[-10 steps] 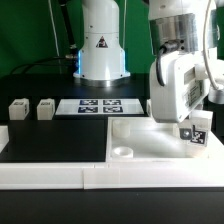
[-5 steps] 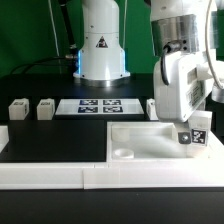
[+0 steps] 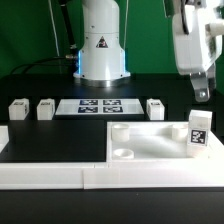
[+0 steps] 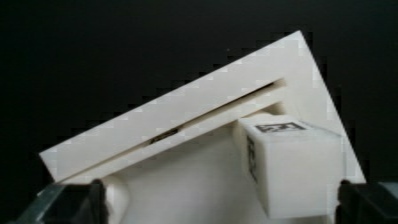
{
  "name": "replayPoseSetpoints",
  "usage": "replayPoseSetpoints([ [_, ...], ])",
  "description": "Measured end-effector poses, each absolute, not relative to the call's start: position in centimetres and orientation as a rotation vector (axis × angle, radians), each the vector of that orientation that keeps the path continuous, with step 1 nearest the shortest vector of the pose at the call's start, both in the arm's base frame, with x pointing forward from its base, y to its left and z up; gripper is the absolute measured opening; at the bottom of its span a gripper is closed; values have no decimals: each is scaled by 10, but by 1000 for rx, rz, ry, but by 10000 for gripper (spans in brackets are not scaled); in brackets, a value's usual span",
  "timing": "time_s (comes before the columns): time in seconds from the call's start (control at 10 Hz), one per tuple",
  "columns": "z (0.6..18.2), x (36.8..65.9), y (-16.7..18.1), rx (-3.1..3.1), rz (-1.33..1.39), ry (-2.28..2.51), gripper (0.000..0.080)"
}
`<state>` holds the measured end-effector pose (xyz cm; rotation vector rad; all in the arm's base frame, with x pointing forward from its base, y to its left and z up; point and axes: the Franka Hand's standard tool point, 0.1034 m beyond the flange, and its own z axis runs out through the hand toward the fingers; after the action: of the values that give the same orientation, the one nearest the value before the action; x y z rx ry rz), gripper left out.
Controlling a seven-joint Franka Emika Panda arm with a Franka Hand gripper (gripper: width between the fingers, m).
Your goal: Assemble square table
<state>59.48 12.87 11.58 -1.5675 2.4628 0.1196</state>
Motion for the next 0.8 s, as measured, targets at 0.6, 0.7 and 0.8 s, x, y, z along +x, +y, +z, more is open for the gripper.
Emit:
replayPoseSetpoints([
  [0.6,111,594,129,-1577,119,2465,649],
  [0.7,110,594,129,-1578,119,2465,649],
  [0.8,110,594,129,-1579,119,2465,649],
])
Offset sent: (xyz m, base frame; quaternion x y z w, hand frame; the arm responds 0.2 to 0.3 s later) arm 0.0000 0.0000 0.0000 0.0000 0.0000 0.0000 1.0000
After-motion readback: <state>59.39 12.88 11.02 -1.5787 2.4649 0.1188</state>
